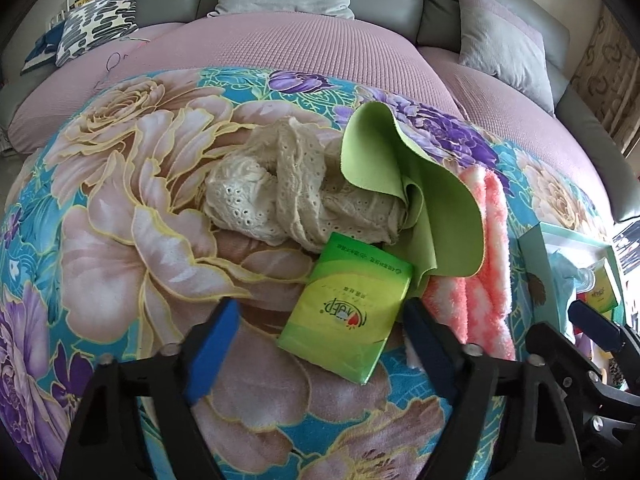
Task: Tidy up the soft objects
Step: 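Lower the left tool onto the green tissue box and close it, then grasp the pink-and-white zigzag towel with the right tool while the left tool holds the box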
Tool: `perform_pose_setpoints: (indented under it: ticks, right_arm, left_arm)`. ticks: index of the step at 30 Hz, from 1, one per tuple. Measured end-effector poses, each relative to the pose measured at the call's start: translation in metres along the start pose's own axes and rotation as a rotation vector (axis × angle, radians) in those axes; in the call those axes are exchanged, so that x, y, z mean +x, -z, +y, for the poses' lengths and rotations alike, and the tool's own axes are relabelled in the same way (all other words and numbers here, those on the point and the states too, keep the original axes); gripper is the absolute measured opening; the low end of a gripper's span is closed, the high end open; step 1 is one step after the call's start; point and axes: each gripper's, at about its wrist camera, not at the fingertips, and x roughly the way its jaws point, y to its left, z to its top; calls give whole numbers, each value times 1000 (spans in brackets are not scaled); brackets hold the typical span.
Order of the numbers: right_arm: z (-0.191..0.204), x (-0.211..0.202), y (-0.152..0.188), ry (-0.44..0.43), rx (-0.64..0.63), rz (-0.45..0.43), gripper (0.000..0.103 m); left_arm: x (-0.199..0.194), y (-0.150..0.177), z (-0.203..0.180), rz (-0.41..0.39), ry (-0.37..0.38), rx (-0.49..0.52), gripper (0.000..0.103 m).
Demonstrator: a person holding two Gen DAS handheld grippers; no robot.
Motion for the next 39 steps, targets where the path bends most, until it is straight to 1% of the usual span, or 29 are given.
perform_pose_setpoints:
  ticks: [2, 5, 6, 19, 29, 39]
  right_arm:
    - [-1, -1, 0, 0, 1, -1, 78]
    - [-1, -2, 0, -1, 2, -3, 78]
    - [-2, -2, 0, 0, 3, -3, 78]
    - [-4, -4, 0, -2, 7, -7, 78]
    - [-2, -2, -1, -15, 2, -11, 78]
    - [16, 3, -7, -31, -42, -22, 78]
  left_arm:
    - [1, 0, -1, 6, 9, 4, 73]
    - [3, 0, -5, 13, 27, 11, 63]
    - [3, 0, -5, 14, 31, 11, 62]
    - [2, 1, -6, 17, 30, 5, 60]
    - [-14, 1, 2, -20, 19, -18, 60]
    - [-30, -2, 22, -59, 7, -75, 60]
